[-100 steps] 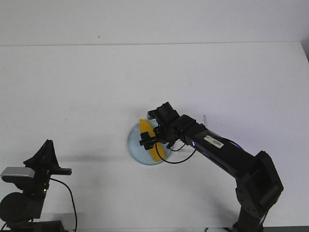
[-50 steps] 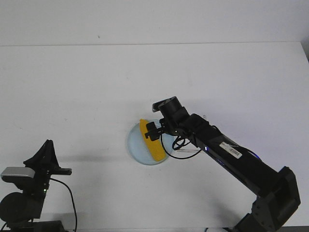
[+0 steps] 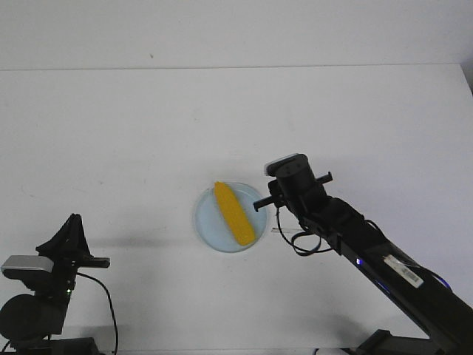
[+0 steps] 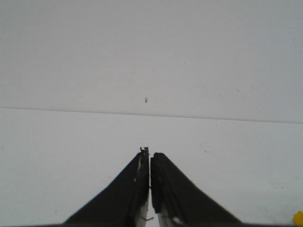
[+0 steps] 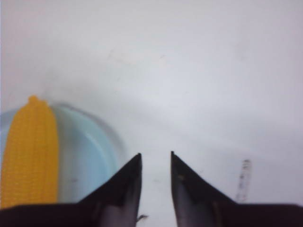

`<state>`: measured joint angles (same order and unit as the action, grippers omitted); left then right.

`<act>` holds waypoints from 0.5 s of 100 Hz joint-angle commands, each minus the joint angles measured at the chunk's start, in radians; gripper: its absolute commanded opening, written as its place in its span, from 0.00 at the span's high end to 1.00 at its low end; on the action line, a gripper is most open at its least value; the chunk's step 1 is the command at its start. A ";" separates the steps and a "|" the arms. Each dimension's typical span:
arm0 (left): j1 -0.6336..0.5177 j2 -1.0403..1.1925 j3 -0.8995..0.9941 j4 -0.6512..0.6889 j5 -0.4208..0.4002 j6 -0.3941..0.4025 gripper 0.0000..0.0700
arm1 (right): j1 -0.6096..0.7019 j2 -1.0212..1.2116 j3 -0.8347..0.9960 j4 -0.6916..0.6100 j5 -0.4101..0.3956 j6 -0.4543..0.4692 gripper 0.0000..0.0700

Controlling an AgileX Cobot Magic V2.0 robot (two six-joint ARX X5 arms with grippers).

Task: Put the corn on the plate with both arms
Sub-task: 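Open the right gripper to release the corn onto the plate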

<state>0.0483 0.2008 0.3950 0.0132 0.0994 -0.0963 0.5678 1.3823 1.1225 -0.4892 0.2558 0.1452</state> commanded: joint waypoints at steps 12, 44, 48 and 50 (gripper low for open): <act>0.001 -0.002 0.010 0.011 -0.003 -0.006 1.00 | -0.071 -0.119 -0.163 0.047 -0.027 -0.019 0.97; 0.001 -0.002 0.010 0.011 -0.003 -0.006 1.00 | -0.340 -0.350 -0.368 0.101 -0.098 -0.021 0.98; 0.001 -0.002 0.010 0.011 -0.003 -0.006 1.00 | -0.369 -0.380 -0.380 0.103 -0.098 -0.022 0.98; 0.001 -0.002 0.010 0.011 -0.003 -0.006 1.00 | -0.385 -0.397 -0.388 0.108 -0.098 -0.025 0.98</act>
<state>0.0483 0.2008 0.3950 0.0135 0.0998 -0.0967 0.2165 1.0214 0.7425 -0.4011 0.1570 0.1303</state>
